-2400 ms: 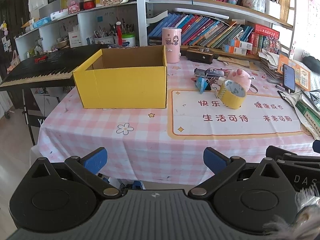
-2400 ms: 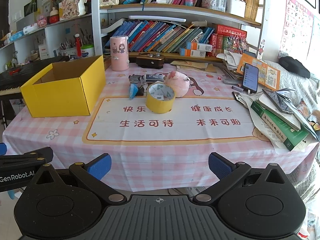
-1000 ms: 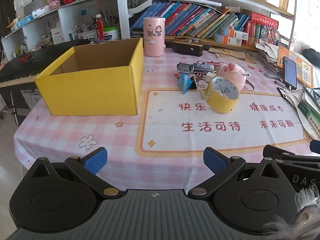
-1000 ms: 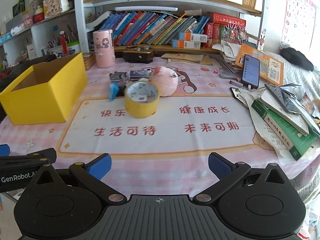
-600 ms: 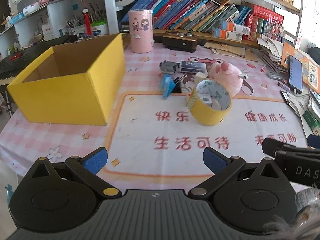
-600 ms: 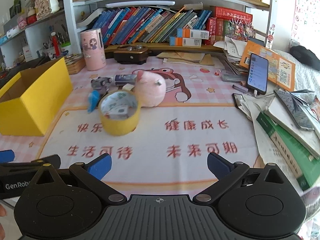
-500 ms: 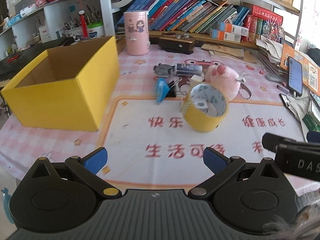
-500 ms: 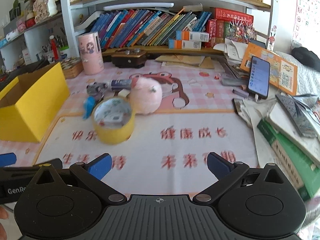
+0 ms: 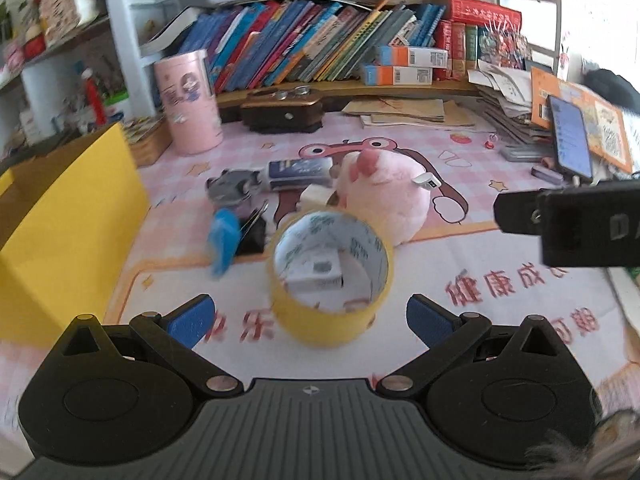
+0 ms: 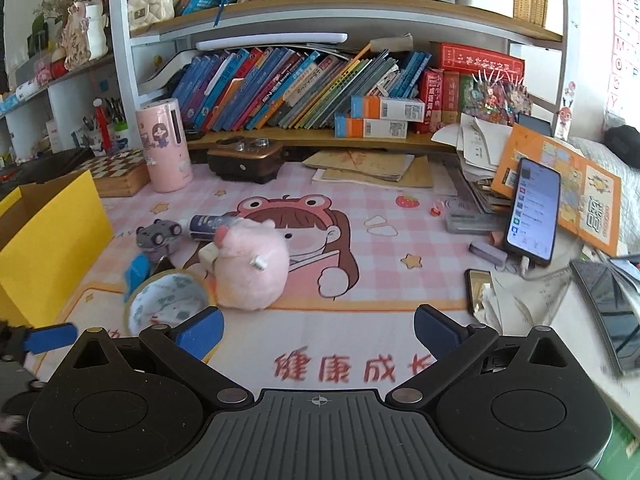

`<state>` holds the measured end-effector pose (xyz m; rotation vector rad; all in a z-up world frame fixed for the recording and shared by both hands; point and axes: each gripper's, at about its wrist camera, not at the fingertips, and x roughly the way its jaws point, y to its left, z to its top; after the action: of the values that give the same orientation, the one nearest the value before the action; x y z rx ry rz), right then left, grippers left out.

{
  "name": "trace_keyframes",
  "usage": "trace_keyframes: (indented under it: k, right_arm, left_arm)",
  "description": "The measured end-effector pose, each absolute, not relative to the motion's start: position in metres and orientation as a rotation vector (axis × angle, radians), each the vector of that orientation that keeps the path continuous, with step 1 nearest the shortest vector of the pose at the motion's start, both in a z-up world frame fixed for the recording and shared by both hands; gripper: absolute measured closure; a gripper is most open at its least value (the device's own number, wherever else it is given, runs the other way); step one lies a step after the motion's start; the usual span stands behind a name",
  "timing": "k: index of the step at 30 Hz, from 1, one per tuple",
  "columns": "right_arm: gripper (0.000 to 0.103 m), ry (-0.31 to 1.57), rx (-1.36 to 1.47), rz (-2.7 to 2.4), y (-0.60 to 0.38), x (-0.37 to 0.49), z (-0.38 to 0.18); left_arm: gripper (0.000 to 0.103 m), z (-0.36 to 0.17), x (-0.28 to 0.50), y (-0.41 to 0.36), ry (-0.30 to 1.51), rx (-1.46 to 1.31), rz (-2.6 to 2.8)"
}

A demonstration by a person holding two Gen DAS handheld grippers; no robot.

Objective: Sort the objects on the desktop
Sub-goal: 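Grasp the yellow tape roll with the left tool while the right tool grasps the pink plush pig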

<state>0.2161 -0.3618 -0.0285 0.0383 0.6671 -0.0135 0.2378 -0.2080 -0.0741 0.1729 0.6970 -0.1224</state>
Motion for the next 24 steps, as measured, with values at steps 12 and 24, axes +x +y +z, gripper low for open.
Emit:
trace_keyframes:
  k: [12, 24]
  right_arm:
    - [0.001, 0.677, -0.015, 0.066, -0.361, 0.258, -0.034]
    - [0.001, 0.709, -0.05, 0.189, -0.323, 0.31, -0.055]
  left_arm:
    - [0.019, -0.101, 0.289, -0.234, 0.713, 0.234, -0.122]
    - [0.021, -0.057, 0.245, -0.173, 0.651, 0.096, -0.058]
